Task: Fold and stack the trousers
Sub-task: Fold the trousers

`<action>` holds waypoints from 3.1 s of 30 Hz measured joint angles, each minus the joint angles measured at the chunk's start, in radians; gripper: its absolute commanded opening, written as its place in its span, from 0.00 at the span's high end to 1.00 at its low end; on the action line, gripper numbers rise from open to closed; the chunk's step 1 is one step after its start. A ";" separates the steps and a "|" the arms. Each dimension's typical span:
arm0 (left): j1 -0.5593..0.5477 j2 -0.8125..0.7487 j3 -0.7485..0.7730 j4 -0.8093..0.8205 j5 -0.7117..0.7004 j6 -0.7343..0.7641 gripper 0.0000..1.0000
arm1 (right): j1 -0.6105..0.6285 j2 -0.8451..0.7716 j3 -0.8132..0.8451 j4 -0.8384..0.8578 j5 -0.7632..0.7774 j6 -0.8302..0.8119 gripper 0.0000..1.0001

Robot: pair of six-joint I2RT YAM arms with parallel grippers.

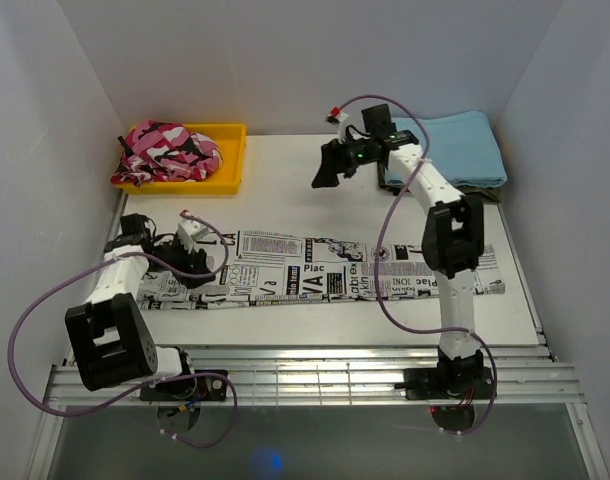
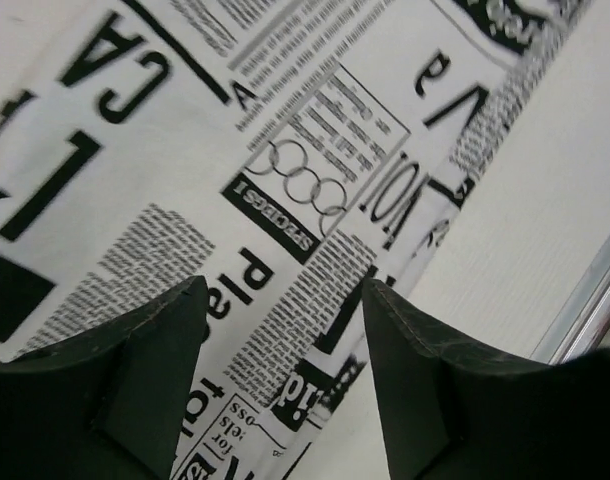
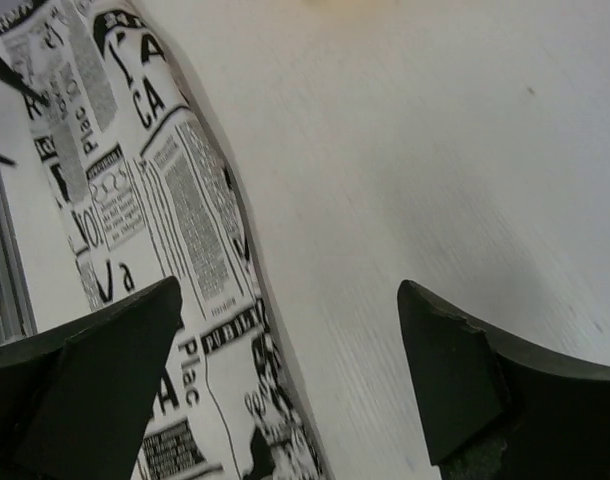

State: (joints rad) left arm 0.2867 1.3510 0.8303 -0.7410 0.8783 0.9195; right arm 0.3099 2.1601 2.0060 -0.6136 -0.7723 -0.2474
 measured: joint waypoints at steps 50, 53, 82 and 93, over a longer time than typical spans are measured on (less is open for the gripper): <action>-0.061 0.016 -0.214 -0.013 -0.169 0.518 0.54 | 0.430 0.523 0.016 1.091 -0.210 1.370 0.07; -0.061 0.016 -0.214 -0.010 -0.169 0.514 0.55 | 0.434 0.540 0.024 1.159 -0.158 1.407 0.10; -0.060 0.047 -0.206 0.008 -0.151 0.480 0.57 | 0.382 0.446 0.029 0.892 -0.009 1.077 0.16; -0.060 0.035 -0.216 0.018 -0.150 0.479 0.58 | 0.370 0.350 0.001 0.758 -0.097 0.885 0.15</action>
State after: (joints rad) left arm 0.2272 1.3861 0.6147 -0.7227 0.7288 1.3987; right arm 0.6804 2.5099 2.0068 0.1444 -0.8692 0.6380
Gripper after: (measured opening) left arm 0.424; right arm 0.829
